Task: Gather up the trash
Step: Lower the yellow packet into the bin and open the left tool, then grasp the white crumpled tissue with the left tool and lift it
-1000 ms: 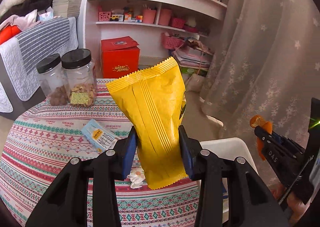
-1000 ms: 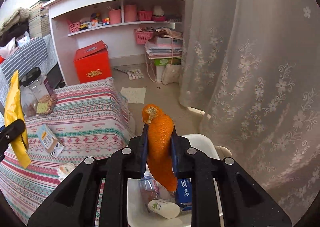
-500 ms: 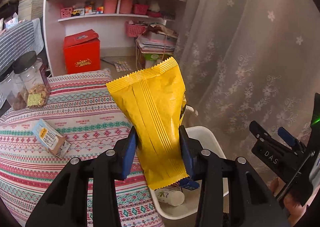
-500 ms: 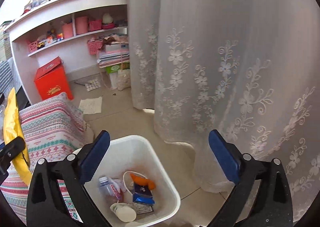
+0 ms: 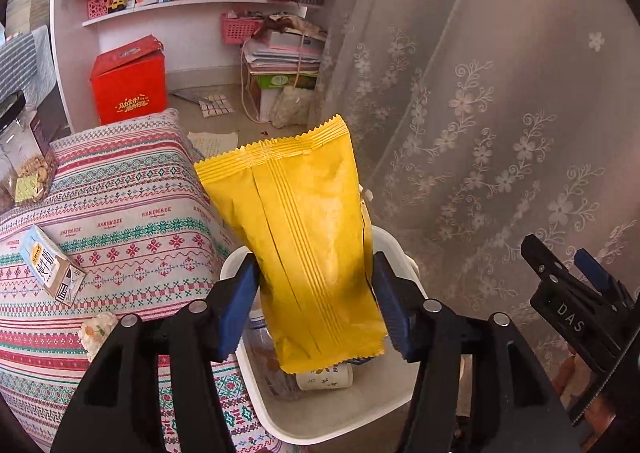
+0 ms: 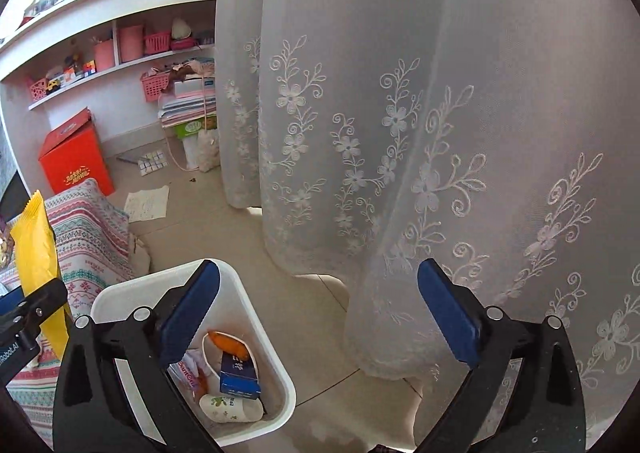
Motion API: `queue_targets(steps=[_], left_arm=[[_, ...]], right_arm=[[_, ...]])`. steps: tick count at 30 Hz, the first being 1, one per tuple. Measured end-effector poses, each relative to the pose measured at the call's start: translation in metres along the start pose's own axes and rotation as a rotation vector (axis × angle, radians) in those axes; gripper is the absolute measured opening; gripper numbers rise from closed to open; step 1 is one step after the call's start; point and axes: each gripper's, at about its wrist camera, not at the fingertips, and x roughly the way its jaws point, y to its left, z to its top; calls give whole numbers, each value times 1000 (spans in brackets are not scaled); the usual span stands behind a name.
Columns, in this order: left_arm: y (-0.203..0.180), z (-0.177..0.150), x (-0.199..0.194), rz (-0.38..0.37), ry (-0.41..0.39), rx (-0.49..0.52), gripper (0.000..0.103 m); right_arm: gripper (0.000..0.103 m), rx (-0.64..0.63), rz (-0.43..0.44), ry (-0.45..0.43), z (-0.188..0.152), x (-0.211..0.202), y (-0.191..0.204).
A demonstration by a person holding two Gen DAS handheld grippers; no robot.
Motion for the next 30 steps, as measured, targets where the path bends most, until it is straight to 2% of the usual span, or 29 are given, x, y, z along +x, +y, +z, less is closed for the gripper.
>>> queue_targets(steps=[6,10,17,22,25,30], left_arm=[[7,-2,6,27,38,-13,79],[19,-2,8,54,79,-8,83],[58,-6,13,176,185,15,83],[105,-13,20,249,303,-14,83],[130,-22,29,259,379,-31,83],[157,-37,41,252,436,-63,83]], right_arm=[[96,-33,0,39,-3,6,11],[96,-80,12,66,-5,9,25],[96,-173,65,113,-11,12,57],[96,-211,101,142,-16,11,75],[96,-226,112,158,-18,12,84],[96,-258,130,179,-22,12,96]])
